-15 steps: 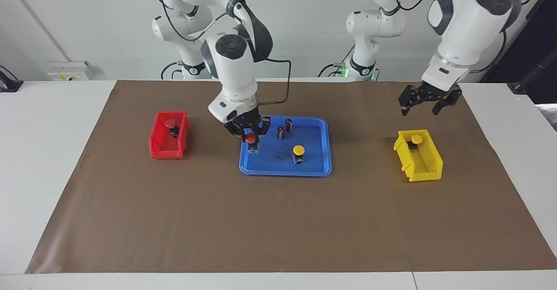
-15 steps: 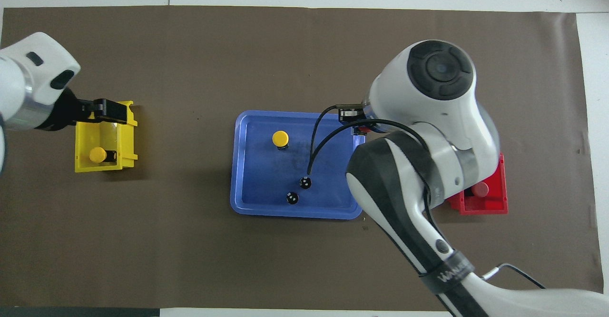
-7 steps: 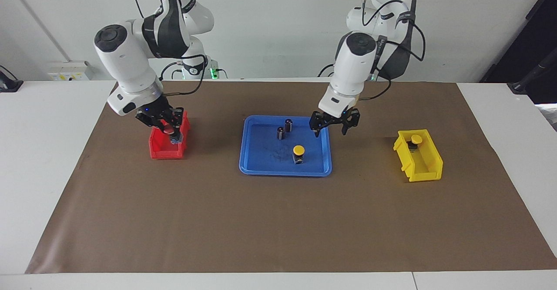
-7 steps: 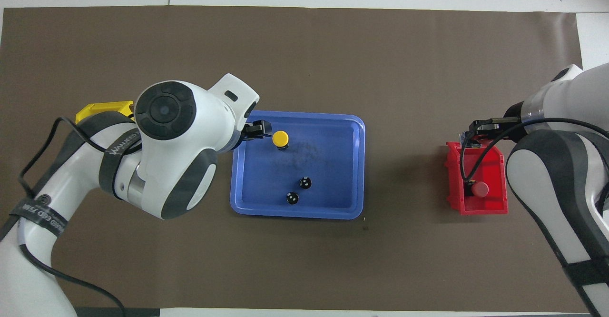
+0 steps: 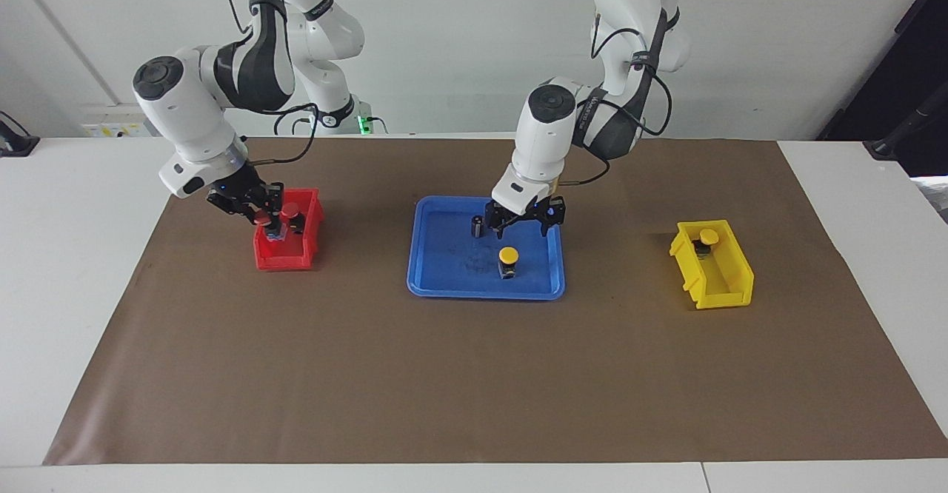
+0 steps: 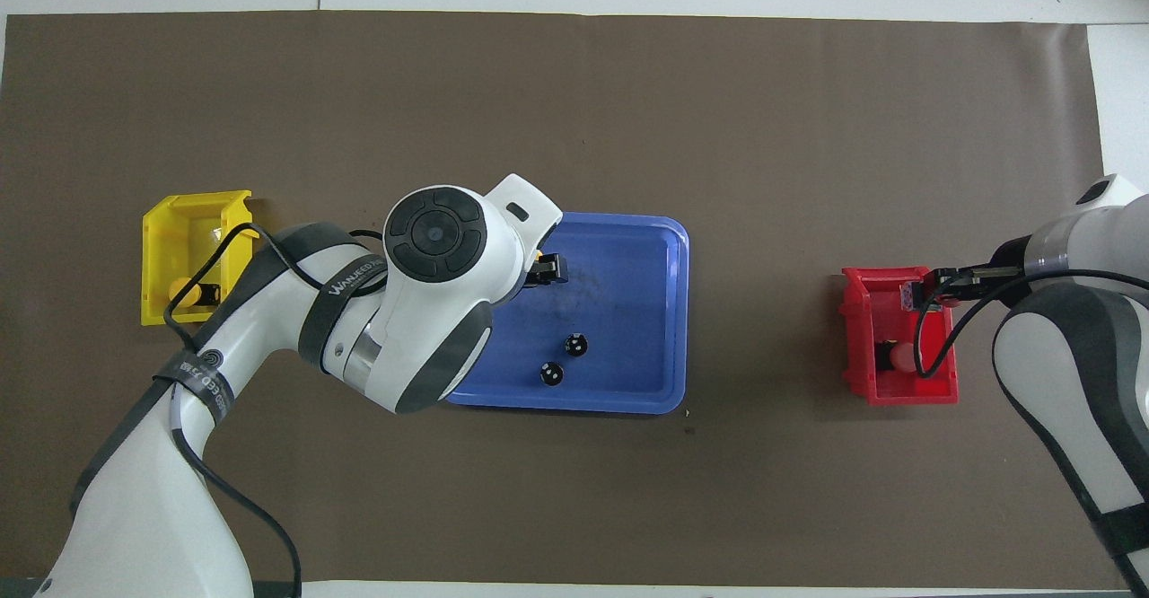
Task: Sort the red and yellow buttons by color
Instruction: 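Grasp the last yellow button with the left gripper from the tray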
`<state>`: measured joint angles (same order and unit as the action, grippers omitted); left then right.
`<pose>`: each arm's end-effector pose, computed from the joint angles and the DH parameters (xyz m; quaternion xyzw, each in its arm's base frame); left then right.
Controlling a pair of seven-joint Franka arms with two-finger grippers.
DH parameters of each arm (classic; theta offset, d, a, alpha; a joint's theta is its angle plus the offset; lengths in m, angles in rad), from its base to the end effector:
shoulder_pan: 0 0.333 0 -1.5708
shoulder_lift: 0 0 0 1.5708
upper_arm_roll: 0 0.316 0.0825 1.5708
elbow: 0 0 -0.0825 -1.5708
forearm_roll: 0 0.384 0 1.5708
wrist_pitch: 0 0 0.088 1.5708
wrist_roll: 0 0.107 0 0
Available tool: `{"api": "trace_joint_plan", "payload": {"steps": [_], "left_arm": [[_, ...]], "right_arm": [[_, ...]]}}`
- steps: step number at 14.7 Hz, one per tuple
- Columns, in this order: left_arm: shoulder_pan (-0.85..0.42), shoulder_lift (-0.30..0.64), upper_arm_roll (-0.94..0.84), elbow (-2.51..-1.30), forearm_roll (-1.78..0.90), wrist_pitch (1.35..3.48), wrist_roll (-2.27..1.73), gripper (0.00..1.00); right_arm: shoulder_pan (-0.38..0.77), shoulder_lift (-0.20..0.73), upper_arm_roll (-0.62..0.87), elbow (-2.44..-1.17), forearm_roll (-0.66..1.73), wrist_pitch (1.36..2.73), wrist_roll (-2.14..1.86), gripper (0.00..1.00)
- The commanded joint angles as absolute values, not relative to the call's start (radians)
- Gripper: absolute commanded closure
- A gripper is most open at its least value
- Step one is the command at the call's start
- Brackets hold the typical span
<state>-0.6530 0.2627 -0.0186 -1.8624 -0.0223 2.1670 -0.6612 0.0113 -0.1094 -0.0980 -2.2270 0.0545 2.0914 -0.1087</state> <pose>0.4884 -0.3885 0.3816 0.9997 0.0012 0.0092 0.0222 0.5019 -0.0416 0.4175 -0.9995 0.0025 0.0106 0.0300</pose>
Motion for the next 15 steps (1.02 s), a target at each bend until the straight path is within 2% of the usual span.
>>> {"api": "trace_joint_plan", "payload": {"steps": [1,6,8,9,10,11,15], "left_arm": [[-0.686,0.347,0.002,-1.783,-0.026,2.178,-0.690,0.00],[-0.686,0.382,0.002,-1.750,-0.029,2.180,-0.692,0.02],[-0.686,0.382,0.002,-1.750,-0.028,2.181,-0.718,0.21],[-0.686,0.382,0.002,-1.750,-0.029,2.180,-0.724,0.43],[-0.684,0.382,0.002,-1.750,-0.031,2.180,-0.736,0.83],[-0.681,0.383,-0.002,-1.752,-0.028,2.187,-0.736,0.99],[-0.684,0.380,0.002,-1.695,-0.034,2.105,-0.747,0.99]], "right_arm": [[-0.003,-0.143,-0.083,-2.302,0.054,2.131,-0.143,0.77],[-0.002,-0.143,-0.083,-2.342,0.054,2.167,-0.149,0.77],[-0.003,-0.141,-0.083,-2.348,0.054,2.171,-0.149,0.77],[-0.003,-0.140,-0.083,-2.350,0.054,2.184,-0.147,0.77],[0.000,-0.137,-0.083,-2.355,0.054,2.198,-0.146,0.77],[0.003,-0.127,-0.081,-2.356,0.054,2.210,-0.146,0.77],[0.008,-0.123,-0.081,-2.379,0.054,2.247,-0.144,0.77]]}}
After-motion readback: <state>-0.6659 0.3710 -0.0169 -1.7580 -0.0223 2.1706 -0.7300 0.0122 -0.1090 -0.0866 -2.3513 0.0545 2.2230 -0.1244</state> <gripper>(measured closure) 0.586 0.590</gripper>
